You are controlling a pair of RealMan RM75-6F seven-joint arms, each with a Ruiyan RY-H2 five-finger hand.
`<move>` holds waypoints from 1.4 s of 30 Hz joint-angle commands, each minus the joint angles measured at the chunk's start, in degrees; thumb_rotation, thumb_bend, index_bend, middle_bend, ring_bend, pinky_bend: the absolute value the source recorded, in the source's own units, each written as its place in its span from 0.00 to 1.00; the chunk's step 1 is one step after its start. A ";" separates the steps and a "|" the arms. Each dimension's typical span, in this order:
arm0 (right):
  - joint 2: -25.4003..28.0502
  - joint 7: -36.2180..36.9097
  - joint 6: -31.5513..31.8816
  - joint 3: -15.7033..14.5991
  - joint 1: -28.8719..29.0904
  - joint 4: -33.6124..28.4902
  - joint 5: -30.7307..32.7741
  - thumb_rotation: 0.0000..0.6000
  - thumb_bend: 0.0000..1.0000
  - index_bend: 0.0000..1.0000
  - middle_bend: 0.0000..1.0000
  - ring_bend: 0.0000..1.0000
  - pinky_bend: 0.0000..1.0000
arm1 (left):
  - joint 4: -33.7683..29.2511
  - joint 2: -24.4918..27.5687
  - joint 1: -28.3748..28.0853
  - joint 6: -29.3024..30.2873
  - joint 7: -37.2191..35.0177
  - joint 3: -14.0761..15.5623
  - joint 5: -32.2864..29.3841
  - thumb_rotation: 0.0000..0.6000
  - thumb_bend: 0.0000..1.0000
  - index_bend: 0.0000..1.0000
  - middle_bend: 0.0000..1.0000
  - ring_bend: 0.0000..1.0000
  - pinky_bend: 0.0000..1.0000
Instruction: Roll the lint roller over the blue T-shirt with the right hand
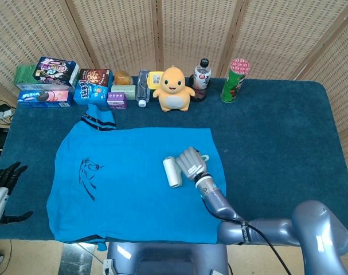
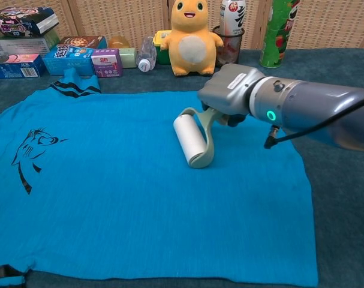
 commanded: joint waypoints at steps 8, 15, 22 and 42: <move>-5.64 -7.16 2.86 0.32 5.55 -0.22 7.44 1.00 1.00 0.54 0.72 0.68 0.96 | 0.08 0.06 -0.07 -0.18 -0.12 0.09 0.11 1.00 0.11 0.00 0.00 0.00 0.01; -4.80 -7.17 3.52 -1.07 6.14 0.30 8.30 1.00 1.00 0.54 0.72 0.68 0.96 | 0.26 0.12 -0.14 -0.32 -0.36 0.05 -0.02 1.00 0.11 0.00 0.00 0.00 0.01; -1.79 -4.99 3.19 -3.27 4.84 1.00 7.59 1.00 1.00 0.54 0.72 0.68 0.96 | 0.07 -0.03 -0.28 -0.65 0.21 0.11 -0.24 1.00 0.11 0.00 0.00 0.00 0.01; 7.95 8.27 -1.83 -10.90 -4.20 13.17 -1.62 1.00 1.00 0.54 0.72 0.68 0.96 | -0.85 -0.73 -0.30 -0.58 2.73 0.30 -0.64 1.00 0.11 0.00 0.00 0.00 0.01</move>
